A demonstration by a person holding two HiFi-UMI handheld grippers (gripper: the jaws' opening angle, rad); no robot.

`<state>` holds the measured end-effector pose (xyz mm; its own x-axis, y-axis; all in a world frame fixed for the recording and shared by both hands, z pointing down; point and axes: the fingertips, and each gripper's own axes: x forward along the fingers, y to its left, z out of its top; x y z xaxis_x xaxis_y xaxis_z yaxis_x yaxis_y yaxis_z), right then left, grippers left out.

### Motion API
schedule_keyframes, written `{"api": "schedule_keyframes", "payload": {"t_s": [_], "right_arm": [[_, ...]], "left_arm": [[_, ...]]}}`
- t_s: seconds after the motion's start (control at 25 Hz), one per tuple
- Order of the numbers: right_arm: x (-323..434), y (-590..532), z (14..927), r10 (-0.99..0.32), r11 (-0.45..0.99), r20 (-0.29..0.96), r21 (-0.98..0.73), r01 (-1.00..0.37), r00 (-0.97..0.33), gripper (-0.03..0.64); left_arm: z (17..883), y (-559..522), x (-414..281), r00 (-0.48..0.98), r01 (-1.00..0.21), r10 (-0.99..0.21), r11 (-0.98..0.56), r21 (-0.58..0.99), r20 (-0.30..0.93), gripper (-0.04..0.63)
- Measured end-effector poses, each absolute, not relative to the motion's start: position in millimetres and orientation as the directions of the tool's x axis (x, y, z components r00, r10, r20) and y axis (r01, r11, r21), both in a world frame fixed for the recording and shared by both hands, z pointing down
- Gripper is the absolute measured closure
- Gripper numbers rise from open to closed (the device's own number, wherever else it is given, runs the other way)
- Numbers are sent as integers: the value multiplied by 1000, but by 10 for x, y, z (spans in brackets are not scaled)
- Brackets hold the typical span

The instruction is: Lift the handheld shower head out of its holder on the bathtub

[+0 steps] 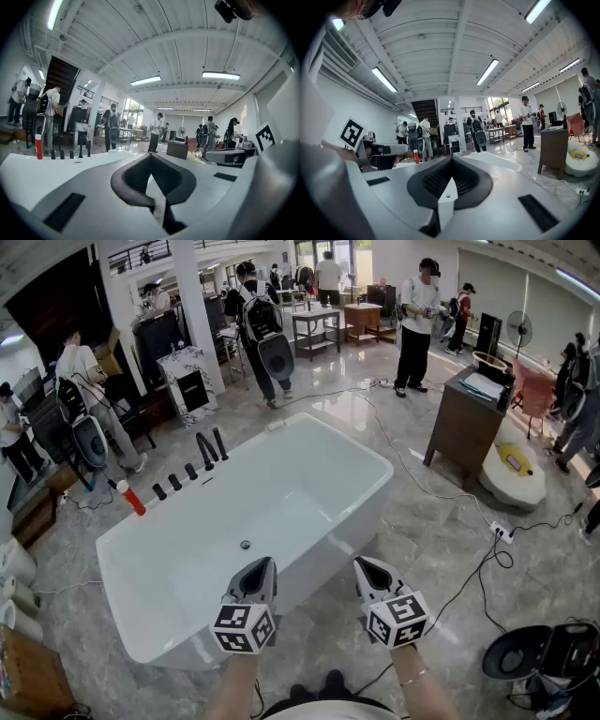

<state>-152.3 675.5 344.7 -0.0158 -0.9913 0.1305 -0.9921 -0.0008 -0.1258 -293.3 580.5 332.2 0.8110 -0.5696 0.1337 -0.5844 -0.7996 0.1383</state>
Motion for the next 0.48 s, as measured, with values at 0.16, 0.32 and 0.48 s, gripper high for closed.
{"api": "schedule_keyframes", "payload": {"t_s": [0.16,0.32,0.48], "right_arm": [[-1477,6763,3391,-990,7,137,-158,-987,-29,612],[-1466,6776,3365,-991,15,127,-171,-985,-37,612],[-1427,6720,3332,-993,25,112,-179,-984,-45,612]], "left_arm": [[3274,5838,-2865,812,-582,-564,-799,152,147,577],[3263,5814,-2856,808,-589,-570,-793,157,147,577],[3234,5754,-2856,794,-607,-590,-782,145,146,577]]}}
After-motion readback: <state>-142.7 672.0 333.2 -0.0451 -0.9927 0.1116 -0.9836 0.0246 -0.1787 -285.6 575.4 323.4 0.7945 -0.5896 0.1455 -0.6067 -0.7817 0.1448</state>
